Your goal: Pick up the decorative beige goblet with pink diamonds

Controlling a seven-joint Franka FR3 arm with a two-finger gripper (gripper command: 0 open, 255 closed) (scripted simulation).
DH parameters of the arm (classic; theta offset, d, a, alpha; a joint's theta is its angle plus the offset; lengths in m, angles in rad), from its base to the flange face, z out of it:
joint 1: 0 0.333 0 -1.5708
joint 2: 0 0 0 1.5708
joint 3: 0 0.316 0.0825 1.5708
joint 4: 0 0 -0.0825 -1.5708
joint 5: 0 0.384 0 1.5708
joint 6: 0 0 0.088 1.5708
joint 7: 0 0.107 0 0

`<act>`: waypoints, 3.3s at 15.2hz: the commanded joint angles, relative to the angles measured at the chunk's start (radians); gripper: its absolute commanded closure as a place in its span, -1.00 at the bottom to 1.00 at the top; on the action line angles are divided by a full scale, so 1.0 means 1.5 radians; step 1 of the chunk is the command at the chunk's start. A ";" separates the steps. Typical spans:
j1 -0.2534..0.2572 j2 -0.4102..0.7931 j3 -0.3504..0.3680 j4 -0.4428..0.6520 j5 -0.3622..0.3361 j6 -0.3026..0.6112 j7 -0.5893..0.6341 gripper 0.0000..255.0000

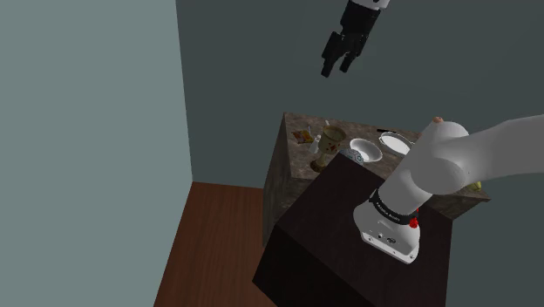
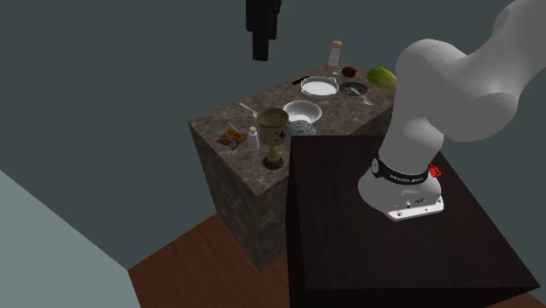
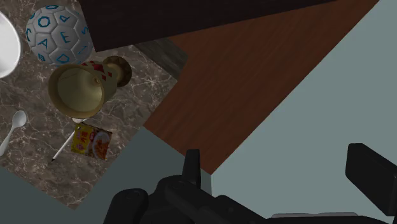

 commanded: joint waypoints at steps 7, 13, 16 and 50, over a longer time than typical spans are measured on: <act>-0.019 -0.022 -0.061 -0.120 -0.043 0.097 -0.086 -1.00; -0.049 -0.001 -0.132 -0.211 -0.095 0.211 -0.176 -1.00; -0.067 0.030 -0.171 -0.244 -0.124 0.277 -0.222 -1.00; -0.034 0.608 -0.376 -0.210 0.251 0.788 -0.831 1.00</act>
